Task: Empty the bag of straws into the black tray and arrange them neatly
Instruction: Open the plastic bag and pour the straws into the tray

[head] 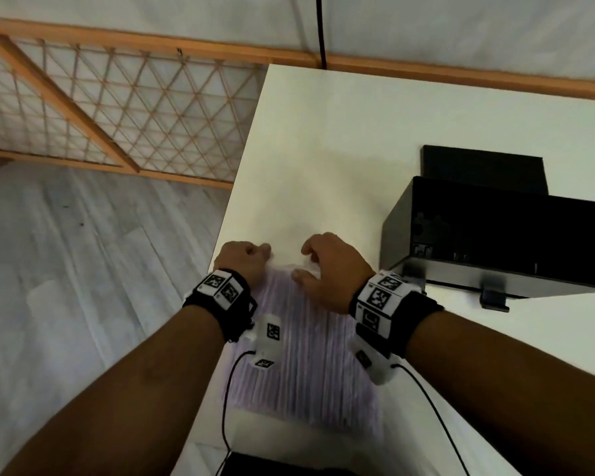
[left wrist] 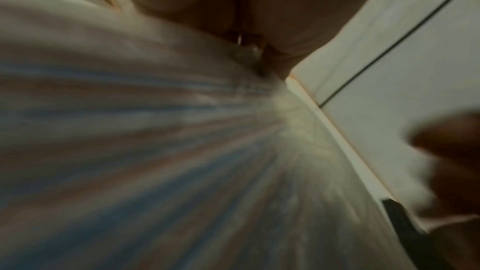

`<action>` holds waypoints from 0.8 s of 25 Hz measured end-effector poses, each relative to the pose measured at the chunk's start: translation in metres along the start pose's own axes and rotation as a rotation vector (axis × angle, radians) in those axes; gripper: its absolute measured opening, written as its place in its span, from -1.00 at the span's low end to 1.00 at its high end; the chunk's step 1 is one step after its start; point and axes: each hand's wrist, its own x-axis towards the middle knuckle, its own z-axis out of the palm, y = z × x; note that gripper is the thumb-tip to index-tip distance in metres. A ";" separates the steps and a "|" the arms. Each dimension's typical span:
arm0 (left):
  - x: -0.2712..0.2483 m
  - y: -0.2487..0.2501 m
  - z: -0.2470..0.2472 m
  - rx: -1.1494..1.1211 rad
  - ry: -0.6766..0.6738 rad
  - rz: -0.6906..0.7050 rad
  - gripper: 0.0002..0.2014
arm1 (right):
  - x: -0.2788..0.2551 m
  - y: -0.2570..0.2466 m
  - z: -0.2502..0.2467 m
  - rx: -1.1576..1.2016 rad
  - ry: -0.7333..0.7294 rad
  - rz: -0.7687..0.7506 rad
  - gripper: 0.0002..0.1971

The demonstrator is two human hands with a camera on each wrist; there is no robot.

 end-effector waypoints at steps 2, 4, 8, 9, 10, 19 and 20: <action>-0.017 0.008 0.000 -0.093 0.025 0.136 -0.63 | 0.015 -0.011 0.008 -0.013 -0.074 0.003 -0.44; -0.032 0.014 -0.003 -0.246 0.027 0.213 -0.59 | 0.025 -0.022 0.009 0.010 -0.192 -0.044 -0.63; -0.030 0.005 -0.021 -0.358 0.164 0.152 -0.58 | 0.027 -0.012 -0.008 -0.092 -0.318 -0.131 -0.67; -0.029 0.003 -0.023 -0.340 0.192 0.132 -0.59 | 0.025 -0.005 -0.011 -0.100 -0.337 -0.118 -0.63; -0.029 0.001 -0.023 -0.337 0.186 0.122 -0.60 | 0.021 0.000 -0.013 -0.103 -0.352 -0.109 -0.61; -0.043 0.013 -0.035 -0.361 -0.086 0.440 -0.69 | 0.008 -0.019 -0.039 -0.148 -0.185 -0.182 -0.72; -0.043 0.011 -0.039 -0.390 -0.028 0.454 -0.66 | 0.003 -0.019 -0.046 -0.199 -0.175 -0.178 -0.73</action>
